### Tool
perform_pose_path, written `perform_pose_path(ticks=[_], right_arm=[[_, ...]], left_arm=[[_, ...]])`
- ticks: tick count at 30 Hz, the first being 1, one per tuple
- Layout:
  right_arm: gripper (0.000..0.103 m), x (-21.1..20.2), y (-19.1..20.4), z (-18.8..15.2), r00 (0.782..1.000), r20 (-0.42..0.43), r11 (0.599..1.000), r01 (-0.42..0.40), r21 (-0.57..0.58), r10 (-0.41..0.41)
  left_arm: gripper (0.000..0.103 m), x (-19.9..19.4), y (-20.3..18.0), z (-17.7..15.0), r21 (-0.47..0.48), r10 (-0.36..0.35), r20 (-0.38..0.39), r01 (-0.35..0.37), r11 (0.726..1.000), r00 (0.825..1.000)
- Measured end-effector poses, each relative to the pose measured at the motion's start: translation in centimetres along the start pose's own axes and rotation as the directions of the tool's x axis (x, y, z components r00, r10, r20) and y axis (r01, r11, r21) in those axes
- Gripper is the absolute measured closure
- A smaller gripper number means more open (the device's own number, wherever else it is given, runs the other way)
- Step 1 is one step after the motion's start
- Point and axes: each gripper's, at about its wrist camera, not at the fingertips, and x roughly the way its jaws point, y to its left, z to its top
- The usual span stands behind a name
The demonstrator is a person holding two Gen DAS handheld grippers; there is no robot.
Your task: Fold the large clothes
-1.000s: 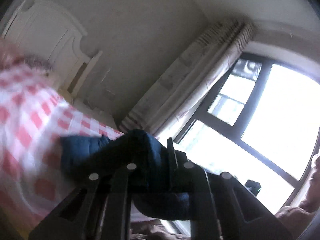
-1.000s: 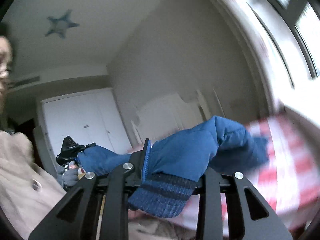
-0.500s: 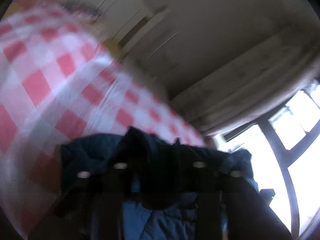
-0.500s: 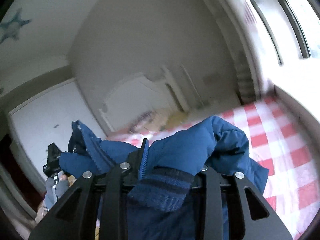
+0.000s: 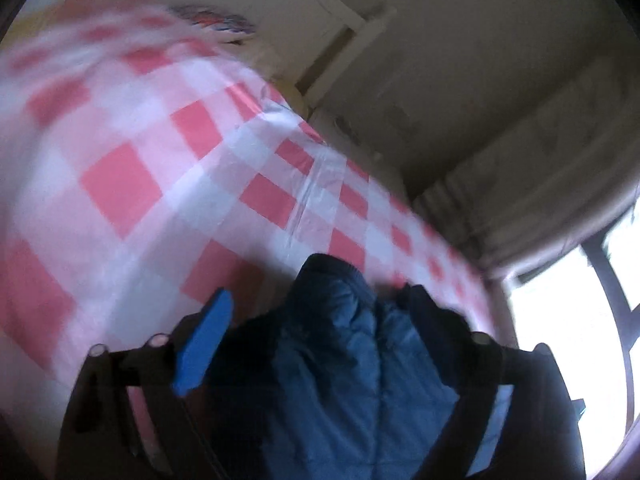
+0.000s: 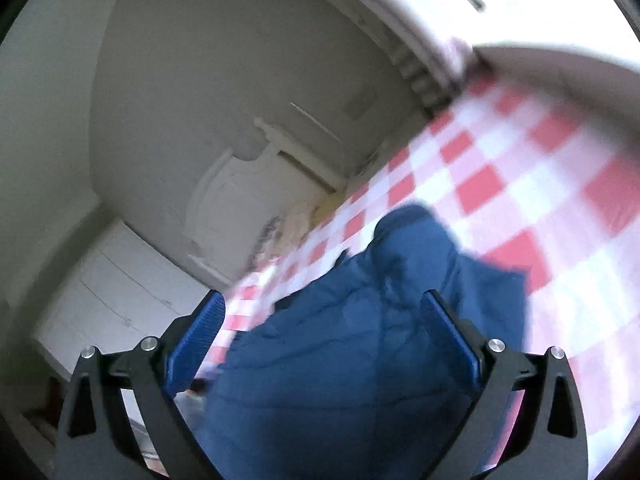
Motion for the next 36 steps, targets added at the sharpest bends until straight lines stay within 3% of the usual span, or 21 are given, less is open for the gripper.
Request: perform_pose_path(ticks=[3, 6, 7, 8, 9, 10, 11, 12, 13, 15, 19, 21, 24, 26, 28, 29, 30, 31, 33, 36], right_arm=[[0.007, 1.0, 0.6, 1.1, 0.987, -0.037, 0.979, 0.153, -0.134, -0.159], [0.007, 3.8, 0.3, 1.5, 0.953, -0.088, 0.93, 0.258, -0.261, -0.289], [0.007, 5.0, 0.0, 1.6, 0.945, -0.114, 0.923, 0.265, -0.28, -0.306], [0.007, 5.9, -0.3, 1.6, 0.941, -0.132, 0.921, 0.265, -0.287, -0.312], [0.007, 7.0, -0.6, 1.5, 0.938, -0.151, 0.92, 0.259, -0.294, -0.312], [0.011, 8.0, -0.9, 1.3, 0.934, -0.188, 0.922, 0.24, -0.306, -0.305], [0.023, 8.7, -0.9, 0.9, 0.93, -0.217, 0.92, 0.219, -0.326, -0.298], [0.053, 9.0, -0.4, 0.5, 0.929, -0.206, 0.903, 0.217, -0.371, -0.308], [0.076, 8.1, 0.4, 0.1, 0.932, -0.151, 0.879, 0.244, -0.41, -0.329], [0.086, 6.1, 2.2, -0.3, 0.954, -0.046, 0.853, 0.244, -0.462, -0.298], [0.089, 1.2, 7.1, 0.3, 0.967, 0.081, 0.822, 0.247, -0.514, -0.24], [0.089, 0.2, 8.9, 1.7, 0.967, 0.116, 0.821, 0.253, -0.511, -0.226], [0.089, 0.6, 9.8, 3.7, 0.955, 0.151, 0.816, 0.298, -0.495, -0.257], [0.089, 3.1, 8.6, 4.4, 0.938, 0.113, 0.813, 0.34, -0.473, -0.327], [0.089, 6.6, 6.0, 4.0, 0.913, 0.045, 0.806, 0.381, -0.452, -0.406], [0.089, 8.7, 4.2, 3.3, 0.897, -0.001, 0.808, 0.398, -0.435, -0.442], [0.088, 10.5, 2.1, 2.4, 0.877, -0.056, 0.81, 0.414, -0.417, -0.477], [0.085, 12.5, -0.3, 1.0, 0.852, -0.132, 0.816, 0.424, -0.393, -0.506], [0.084, 12.6, -2.5, 0.6, 0.866, -0.15, 0.855, 0.418, -0.306, -0.477], [0.083, 11.8, -2.7, 0.8, 0.87, -0.14, 0.859, 0.418, -0.297, -0.472]], left_arm=[[0.01, 2.1, -0.8, 0.1, 0.084, 0.04, -0.093, -0.032, 0.996, 0.995], [0.016, 4.9, -1.4, -0.6, 0.146, 0.078, -0.159, -0.055, 0.988, 0.984], [0.026, 5.6, -1.5, -1.0, 0.165, 0.101, -0.17, -0.073, 0.984, 0.98], [0.056, 5.9, -1.4, -1.2, 0.179, 0.114, -0.182, -0.081, 0.98, 0.977], [0.072, 5.7, -1.7, -1.5, 0.198, 0.125, -0.184, -0.088, 0.976, 0.975], [0.081, 4.5, -2.1, -1.8, 0.223, 0.126, -0.142, -0.092, 0.97, 0.982], [0.093, 3.2, -2.5, -2.0, 0.25, 0.116, -0.101, -0.088, 0.964, 0.988], [0.096, 1.8, -3.2, -2.2, 0.279, 0.109, -0.053, -0.09, 0.956, 0.993], [0.096, 0.2, -4.0, -2.3, 0.302, 0.095, -0.01, -0.087, 0.949, 0.995], [0.097, -2.2, -5.9, -2.0, 0.326, 0.062, 0.042, -0.073, 0.943, 0.997], [0.097, -5.6, -9.0, 0.8, 0.339, 0.009, 0.107, -0.045, 0.94, 0.994], [0.096, -4.5, -9.7, 2.1, 0.342, 0.054, 0.123, -0.094, 0.935, 0.991], [0.095, -0.3, -9.0, 3.6, 0.297, 0.114, 0.061, -0.127, 0.946, 0.992], [0.092, 3.3, -7.9, 3.6, 0.282, 0.159, 0.023, -0.159, 0.946, 0.987], [0.083, 7.4, -6.0, 2.4, 0.292, 0.252, -0.008, -0.238, 0.926, 0.968], [0.071, 10.0, -4.6, 1.4, 0.293, 0.29, -0.063, -0.261, 0.92, 0.955], [0.071, 11.2, -3.7, 1.1, 0.27, 0.286, -0.113, -0.247, 0.931, 0.952], [0.07, 10.8, -3.3, 1.5, 0.242, 0.275, -0.101, -0.245, 0.939, 0.956], [0.062, 9.8, -3.3, 1.7, 0.234, 0.278, -0.055, -0.258, 0.937, 0.959], [0.042, 9.6, -2.8, 1.8, 0.208, 0.272, -0.063, -0.254, 0.945, 0.96]])
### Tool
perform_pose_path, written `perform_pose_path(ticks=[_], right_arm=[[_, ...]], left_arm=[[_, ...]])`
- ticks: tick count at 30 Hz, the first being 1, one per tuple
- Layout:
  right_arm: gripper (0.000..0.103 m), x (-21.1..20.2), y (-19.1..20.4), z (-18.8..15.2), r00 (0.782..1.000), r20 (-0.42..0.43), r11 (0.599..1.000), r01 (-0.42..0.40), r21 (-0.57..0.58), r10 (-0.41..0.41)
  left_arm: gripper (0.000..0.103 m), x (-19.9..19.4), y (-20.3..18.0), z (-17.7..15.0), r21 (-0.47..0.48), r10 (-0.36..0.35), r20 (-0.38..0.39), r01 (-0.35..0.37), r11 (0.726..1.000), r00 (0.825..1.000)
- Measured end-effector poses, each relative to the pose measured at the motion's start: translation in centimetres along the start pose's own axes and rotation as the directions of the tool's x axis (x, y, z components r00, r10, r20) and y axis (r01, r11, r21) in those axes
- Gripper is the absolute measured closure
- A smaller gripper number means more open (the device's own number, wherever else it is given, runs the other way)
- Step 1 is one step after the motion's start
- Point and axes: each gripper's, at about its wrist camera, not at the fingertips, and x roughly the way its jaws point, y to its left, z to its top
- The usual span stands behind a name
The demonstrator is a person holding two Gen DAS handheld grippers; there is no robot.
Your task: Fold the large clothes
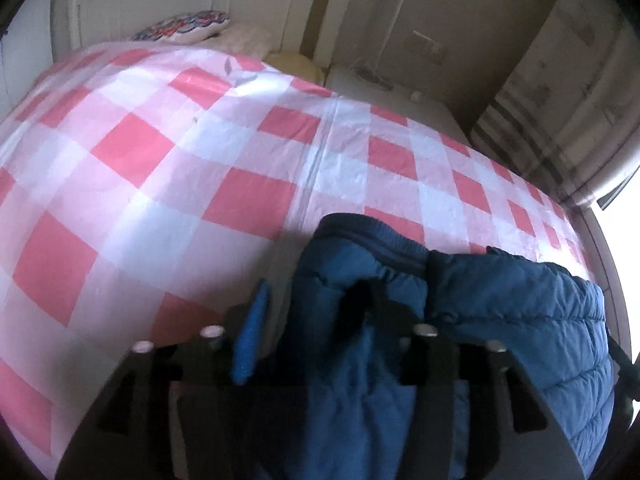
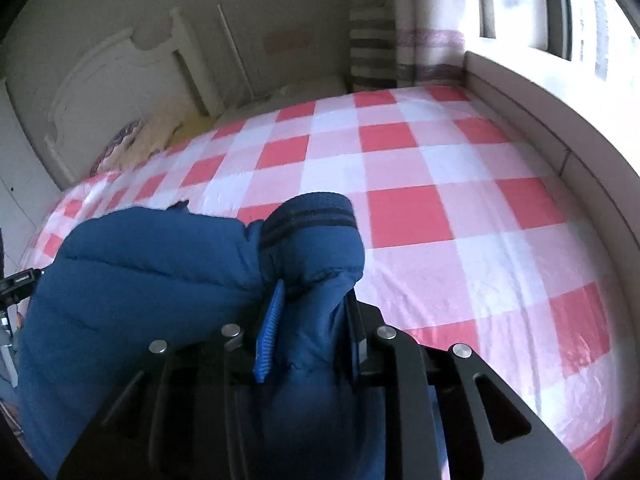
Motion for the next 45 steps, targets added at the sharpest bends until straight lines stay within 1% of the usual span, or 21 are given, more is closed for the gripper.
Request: perform_pose_path(ticks=[3, 6, 9, 10, 13, 14, 16, 18, 20, 21, 22, 24, 26, 28, 29, 30, 32, 34, 35, 38, 45], right_arm=[[0.08, -0.5, -0.2, 0.0, 1.0, 0.0, 1.0, -0.016, 0.017, 0.016], [0.079, -1.5, -0.9, 0.3, 0.995, -0.027, 0.994, -0.096, 0.06, 0.098], [0.073, -5.7, -1.3, -1.0, 0.973, 0.006, 0.971, -0.231, 0.053, 0.231], [0.073, -8.1, -1.7, -2.2, 0.964, 0.025, 0.964, -0.266, 0.006, 0.266], [0.07, -12.9, -2.2, -6.1, 0.953, 0.058, 0.95, -0.292, -0.109, 0.299], [0.064, -14.2, -2.6, -7.7, 0.949, 0.066, 0.945, -0.299, -0.129, 0.309], [0.004, -16.2, -3.6, -11.5, 0.944, 0.082, 0.943, -0.31, -0.123, 0.321], [0.005, -17.3, -4.2, -14.6, 0.938, 0.105, 0.94, -0.319, -0.122, 0.331], [0.005, -17.9, -4.7, -17.2, 0.947, 0.134, 0.955, -0.278, -0.107, 0.291], [0.005, -18.0, -5.0, -18.0, 0.945, 0.149, 0.956, -0.278, -0.092, 0.29], [0.005, -18.0, -5.4, -18.8, 0.931, 0.166, 0.946, -0.318, -0.067, 0.325], [0.008, -17.7, -5.5, -19.2, 0.914, 0.181, 0.932, -0.358, -0.054, 0.362], [0.016, -17.2, -4.5, -19.3, 0.911, 0.169, 0.926, -0.368, -0.084, 0.377], [0.032, -16.8, -3.4, -19.3, 0.914, 0.172, 0.929, -0.349, -0.126, 0.366], [0.034, -16.8, -3.0, -19.4, 0.917, 0.189, 0.934, -0.329, -0.142, 0.352], [0.046, -16.8, -2.8, -19.5, 0.916, 0.21, 0.937, -0.317, -0.147, 0.342], [0.058, -17.0, -3.0, -19.6, 0.907, 0.258, 0.942, -0.308, -0.134, 0.333], [0.072, -17.4, -3.5, -19.8, 0.898, 0.286, 0.942, -0.314, -0.117, 0.335], [0.073, -17.8, -3.7, -19.8, 0.894, 0.295, 0.942, -0.316, -0.114, 0.336], [0.076, -19.1, -3.9, -19.7, 0.884, 0.323, 0.941, -0.316, -0.119, 0.338], [0.077, -20.8, -3.8, -20.2, 0.867, 0.337, 0.93, -0.349, -0.114, 0.366]], left_arm=[[0.033, -2.0, 1.7, 0.3, -0.085, -0.053, 0.072, 0.059, 0.995, 0.996], [0.022, -5.7, 4.2, -0.4, -0.156, -0.111, 0.151, 0.135, 0.979, 0.982], [0.02, -9.9, 6.8, -3.2, -0.112, -0.186, 0.163, 0.205, 0.972, 0.969], [0.018, -11.2, 7.4, -4.6, -0.089, -0.207, 0.159, 0.223, 0.971, 0.965], [0.012, -13.9, 9.0, -10.0, -0.035, -0.244, 0.134, 0.251, 0.967, 0.96], [0.012, -14.2, 9.3, -11.5, -0.028, -0.248, 0.124, 0.254, 0.967, 0.961], [0.011, -14.8, 10.0, -14.9, -0.03, -0.268, 0.107, 0.273, 0.962, 0.957], [0.005, -15.1, 10.7, -18.0, -0.063, -0.287, 0.111, 0.295, 0.953, 0.951], [0.002, -14.9, 11.1, -19.8, -0.096, -0.304, 0.11, 0.314, 0.944, 0.946], [0.002, -14.8, 10.9, -20.4, -0.084, -0.306, 0.123, 0.317, 0.945, 0.944], [0.002, -14.8, 10.2, -20.8, -0.045, -0.281, 0.13, 0.289, 0.956, 0.951], [0.002, -14.4, 8.7, -20.6, 0.016, -0.265, 0.1, 0.264, 0.964, 0.959], [0.003, -14.3, 7.5, -20.4, 0.042, -0.306, 0.095, 0.304, 0.952, 0.947], [0.017, -14.2, 5.9, -20.2, 0.067, -0.346, 0.103, 0.341, 0.938, 0.932], [0.024, -14.1, 4.6, -20.2, 0.096, -0.302, 0.111, 0.292, 0.952, 0.947], [0.039, -14.2, 3.8, -20.2, 0.132, -0.275, 0.139, 0.257, 0.957, 0.951], [0.05, -15.2, 1.7, -20.8, 0.235, -0.219, 0.173, 0.175, 0.956, 0.96], [0.057, -16.1, 1.2, -20.9, 0.255, -0.229, 0.188, 0.178, 0.95, 0.955], [0.062, -16.7, 1.8, -20.9, 0.237, -0.253, 0.189, 0.206, 0.949, 0.949], [0.065, -17.2, 2.3, -20.5, 0.211, -0.307, 0.175, 0.269, 0.94, 0.936], [0.065, -17.0, 2.8, -22.2, 0.213, -0.291, 0.126, 0.261, 0.942, 0.948]])
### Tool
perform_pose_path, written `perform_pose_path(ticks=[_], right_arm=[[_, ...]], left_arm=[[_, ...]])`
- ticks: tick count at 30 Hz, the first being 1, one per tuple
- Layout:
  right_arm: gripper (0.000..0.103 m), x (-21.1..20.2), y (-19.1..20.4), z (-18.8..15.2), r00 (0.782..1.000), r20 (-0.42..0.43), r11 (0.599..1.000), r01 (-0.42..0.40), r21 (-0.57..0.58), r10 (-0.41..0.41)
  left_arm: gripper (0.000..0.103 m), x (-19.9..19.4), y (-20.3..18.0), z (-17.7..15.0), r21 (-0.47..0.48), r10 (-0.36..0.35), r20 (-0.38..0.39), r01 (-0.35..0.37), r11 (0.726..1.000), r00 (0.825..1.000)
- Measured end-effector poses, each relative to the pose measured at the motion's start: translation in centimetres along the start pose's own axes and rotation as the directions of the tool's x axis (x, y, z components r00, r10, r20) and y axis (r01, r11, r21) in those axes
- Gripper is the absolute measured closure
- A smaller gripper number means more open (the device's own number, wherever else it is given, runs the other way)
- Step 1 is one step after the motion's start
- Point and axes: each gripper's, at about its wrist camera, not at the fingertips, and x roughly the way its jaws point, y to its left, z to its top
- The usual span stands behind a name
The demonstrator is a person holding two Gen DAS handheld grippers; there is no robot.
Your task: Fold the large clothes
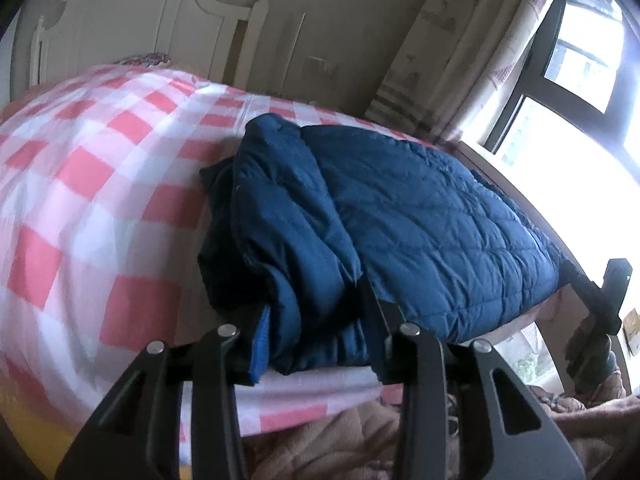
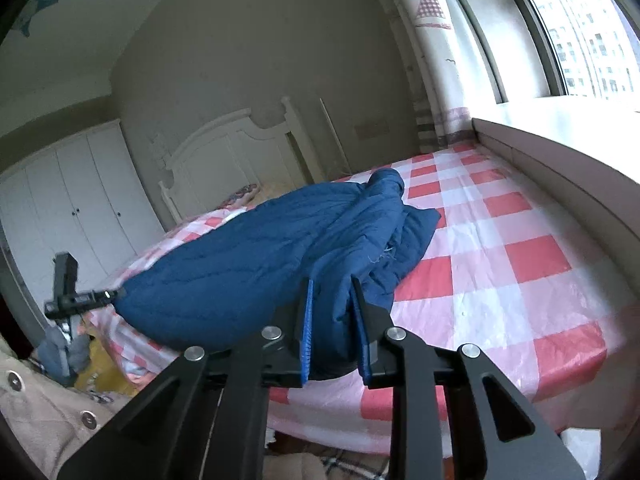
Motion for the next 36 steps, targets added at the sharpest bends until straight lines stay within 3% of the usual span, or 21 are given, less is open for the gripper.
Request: perform_pose_path(ticks=[4, 5, 6, 8, 10, 11, 12, 13, 15, 17, 19, 20, 21, 23, 26, 28, 31, 34, 35, 36], right_arm=[[0.077, -0.8, 0.2, -0.7, 1.0, -0.012, 1.0, 0.002, 0.005, -0.002], [0.077, -1.0, 0.1, -0.9, 1.0, -0.017, 1.0, 0.003, 0.012, -0.003], [0.077, -1.0, -0.2, -1.1, 1.0, -0.029, 1.0, 0.009, 0.022, -0.009], [0.075, -0.8, -0.3, -1.0, 0.997, -0.056, 0.999, 0.046, 0.027, -0.044], [0.07, -1.1, -0.3, 0.0, 0.991, -0.074, 0.993, 0.111, 0.03, -0.109], [0.068, -1.4, 0.0, 0.8, 0.986, -0.063, 0.988, 0.156, 0.009, -0.155], [0.057, -1.9, 0.4, 1.8, 0.978, -0.042, 0.979, 0.202, -0.018, -0.203], [0.034, -2.4, 1.3, 3.3, 0.966, -0.005, 0.965, 0.257, -0.049, -0.258], [0.004, -3.4, 3.7, 6.7, 0.957, 0.112, 0.957, 0.277, -0.086, -0.267], [0.004, -3.7, 6.7, 9.9, 0.954, 0.217, 0.959, 0.243, -0.144, -0.209], [0.004, -3.2, 10.0, 12.7, 0.924, 0.336, 0.949, 0.256, -0.185, -0.184], [0.004, -2.6, 11.4, 13.8, 0.909, 0.379, 0.946, 0.259, -0.195, -0.171], [0.004, -0.8, 12.9, 15.5, 0.908, 0.383, 0.945, 0.259, -0.198, -0.168], [0.004, 3.5, 14.3, 17.9, 0.944, 0.28, 0.95, 0.237, -0.201, -0.176], [0.004, 12.2, 15.1, 19.3, 0.972, 0.101, 0.942, 0.229, -0.246, -0.211], [0.008, 18.4, 14.6, 19.0, 0.961, -0.037, 0.928, 0.255, -0.27, -0.274], [0.014, 24.6, 13.1, 17.6, 0.933, -0.191, 0.931, 0.252, -0.263, -0.306], [0.014, 30.1, 11.2, 15.3, 0.878, -0.324, 0.921, 0.263, -0.289, -0.352], [0.014, 31.6, 10.9, 13.7, 0.852, -0.352, 0.903, 0.274, -0.33, -0.388], [0.014, 33.2, 10.2, 11.8, 0.812, -0.374, 0.87, 0.299, -0.391, -0.448]], left_arm=[[0.062, -0.2, 0.8, -0.4, -0.011, 0.007, -0.01, -0.007, 1.0, 1.0], [0.052, -0.1, 1.0, -0.4, -0.008, 0.024, -0.006, -0.024, 1.0, 1.0], [0.035, -0.1, 1.3, -0.2, -0.008, 0.052, 0.003, -0.052, 0.999, 0.999], [0.022, -1.0, 2.2, 0.8, -0.034, 0.163, 0.048, -0.162, 0.986, 0.985], [0.014, -3.0, 2.7, 2.5, -0.075, 0.217, 0.124, -0.208, 0.975, 0.968], [0.002, -4.0, 2.5, 3.5, -0.087, 0.244, 0.17, -0.232, 0.969, 0.955], [0.002, -5.2, 1.9, 4.9, -0.092, 0.275, 0.241, -0.261, 0.961, 0.931], [0.002, -6.4, 0.7, 6.4, -0.085, 0.298, 0.309, -0.286, 0.954, 0.903], [0.002, -7.7, -2.1, 9.2, -0.048, 0.297, 0.399, -0.304, 0.951, 0.868], [0.002, -8.1, -5.0, 11.9, -0.018, 0.276, 0.461, -0.302, 0.953, 0.844], [0.002, -6.9, -7.7, 14.9, -0.023, 0.256, 0.475, -0.279, 0.96, 0.842], [0.002, -6.0, -8.3, 16.0, -0.035, 0.251, 0.46, -0.265, 0.963, 0.852], [0.002, -4.2, -9.1, 17.3, -0.049, 0.256, 0.426, -0.26, 0.964, 0.868], [0.002, 0.8, -10.2, 19.7, -0.035, 0.262, 0.312, -0.265, 0.964, 0.913], [0.002, 8.9, -11.3, 21.6, 0.033, 0.274, 0.139, -0.281, 0.959, 0.952], [0.002, 14.2, -11.3, 21.8, 0.074, 0.311, 0.037, -0.313, 0.947, 0.95], [0.003, 19.9, -11.0, 20.5, 0.127, 0.344, -0.07, -0.333, 0.934, 0.936], [0.002, 24.5, -10.6, 18.3, 0.21, 0.402, -0.129, -0.371, 0.904, 0.906], [0.002, 26.9, -10.2, 17.3, 0.222, 0.4, -0.196, -0.357, 0.907, 0.895], [0.002, 28.1, -9.7, 17.0, 0.213, 0.405, -0.217, -0.361, 0.908, 0.888]])
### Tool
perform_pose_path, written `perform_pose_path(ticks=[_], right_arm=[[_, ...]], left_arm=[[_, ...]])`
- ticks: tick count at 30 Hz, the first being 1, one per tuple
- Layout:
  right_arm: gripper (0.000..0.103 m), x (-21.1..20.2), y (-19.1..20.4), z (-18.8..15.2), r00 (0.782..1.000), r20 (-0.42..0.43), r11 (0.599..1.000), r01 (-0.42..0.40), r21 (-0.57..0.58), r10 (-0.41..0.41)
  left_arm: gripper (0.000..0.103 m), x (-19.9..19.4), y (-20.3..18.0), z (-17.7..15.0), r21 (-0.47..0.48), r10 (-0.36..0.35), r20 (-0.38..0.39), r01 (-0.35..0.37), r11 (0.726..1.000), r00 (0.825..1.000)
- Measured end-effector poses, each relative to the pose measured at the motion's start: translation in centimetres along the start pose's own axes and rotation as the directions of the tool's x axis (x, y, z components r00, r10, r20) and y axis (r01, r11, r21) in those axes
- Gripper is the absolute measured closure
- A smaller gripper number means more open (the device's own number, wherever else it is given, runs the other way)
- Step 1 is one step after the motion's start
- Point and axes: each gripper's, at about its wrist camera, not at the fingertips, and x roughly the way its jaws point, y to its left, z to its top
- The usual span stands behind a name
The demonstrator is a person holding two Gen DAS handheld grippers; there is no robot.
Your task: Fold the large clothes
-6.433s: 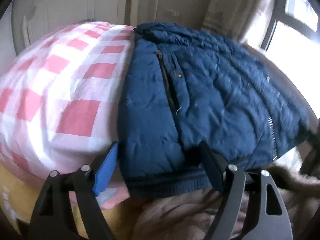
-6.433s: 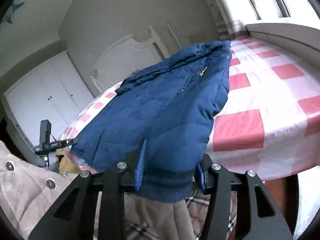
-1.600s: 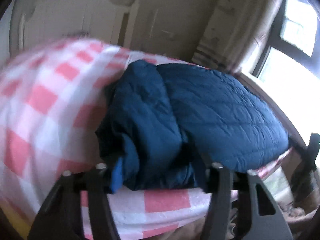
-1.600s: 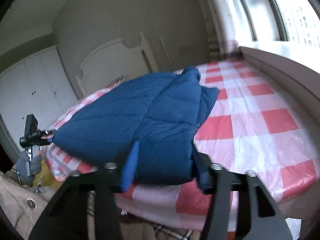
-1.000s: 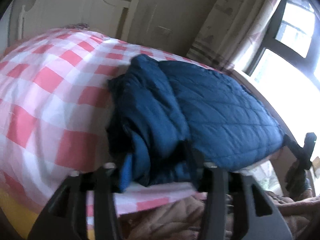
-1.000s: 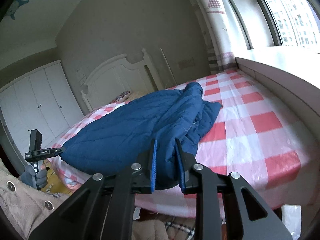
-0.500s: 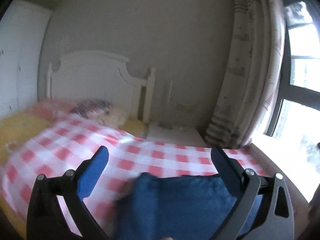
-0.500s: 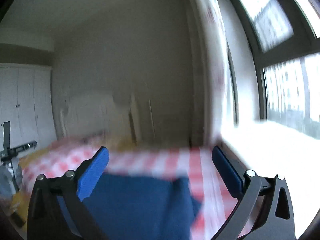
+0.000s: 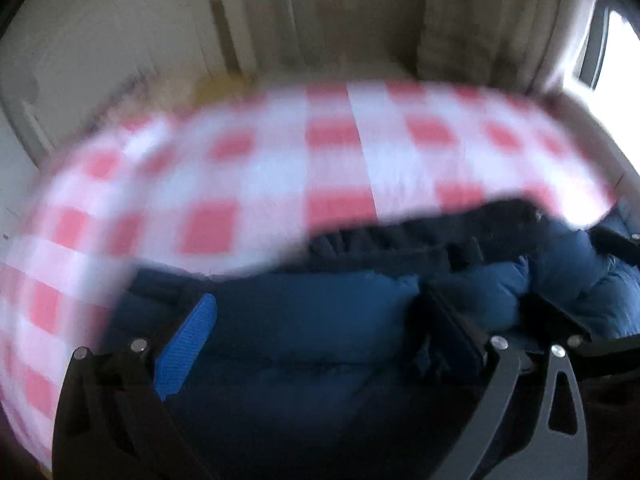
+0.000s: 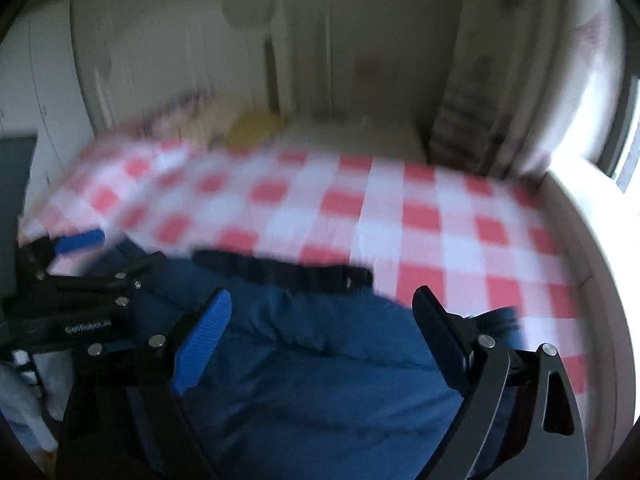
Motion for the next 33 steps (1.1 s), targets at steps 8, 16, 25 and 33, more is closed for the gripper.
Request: perform_pose_path(ticks=[8, 16, 25, 33], right_arm=[[0.01, 5.3, -1.2, -1.6, 0.993, -0.105, 0.996, -0.053, 0.076, 0.061], [0.008, 4.9, -1.4, -1.0, 0.993, -0.087, 0.993, -0.074, 0.094, 0.082], [0.008, 4.6, -1.0, -0.7, 0.989, -0.133, 0.997, -0.058, 0.058, 0.065], [0.011, -0.5, -7.3, 0.0, 1.0, -0.012, 0.984, 0.03, 0.177, -0.028]], left_arm=[[0.002, 0.7, 0.6, -0.7, -0.011, 0.002, 0.043, -0.002, 1.0, 0.999], [0.002, 0.6, 0.6, -0.6, -0.024, -0.015, 0.047, 0.017, 1.0, 0.999], [0.002, 0.6, 0.9, -0.6, -0.038, -0.038, 0.057, 0.041, 0.998, 0.998], [0.002, 0.6, 1.1, -0.6, -0.045, -0.05, 0.058, 0.052, 0.998, 0.997]])
